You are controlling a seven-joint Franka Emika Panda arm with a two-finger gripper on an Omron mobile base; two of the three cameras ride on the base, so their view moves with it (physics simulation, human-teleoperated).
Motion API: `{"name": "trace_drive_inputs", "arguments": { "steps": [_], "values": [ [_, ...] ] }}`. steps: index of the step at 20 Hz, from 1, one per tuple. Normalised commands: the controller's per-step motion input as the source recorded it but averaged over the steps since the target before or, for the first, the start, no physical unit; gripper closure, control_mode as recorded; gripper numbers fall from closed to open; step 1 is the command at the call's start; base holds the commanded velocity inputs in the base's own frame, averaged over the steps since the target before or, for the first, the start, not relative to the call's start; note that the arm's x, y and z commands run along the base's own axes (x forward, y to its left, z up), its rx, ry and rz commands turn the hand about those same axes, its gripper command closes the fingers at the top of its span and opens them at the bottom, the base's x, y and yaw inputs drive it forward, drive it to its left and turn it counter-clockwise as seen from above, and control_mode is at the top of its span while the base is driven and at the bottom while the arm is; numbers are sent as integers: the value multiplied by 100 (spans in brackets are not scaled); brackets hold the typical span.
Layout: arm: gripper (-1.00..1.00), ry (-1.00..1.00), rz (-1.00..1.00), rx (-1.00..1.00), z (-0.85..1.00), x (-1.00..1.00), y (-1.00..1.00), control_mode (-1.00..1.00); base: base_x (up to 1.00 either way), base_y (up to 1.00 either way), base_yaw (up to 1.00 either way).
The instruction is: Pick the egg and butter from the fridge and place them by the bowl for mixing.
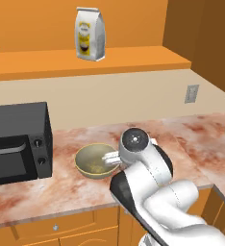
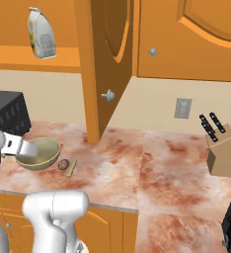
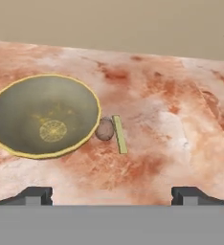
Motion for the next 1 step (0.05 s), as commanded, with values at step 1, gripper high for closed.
{"name": "trace_drive_inputs", "arguments": {
  "steps": [1],
  "values": [
    [-100, -7, 0, 1, 0, -30, 0, -100, 0, 0, 0]
  ]
}}
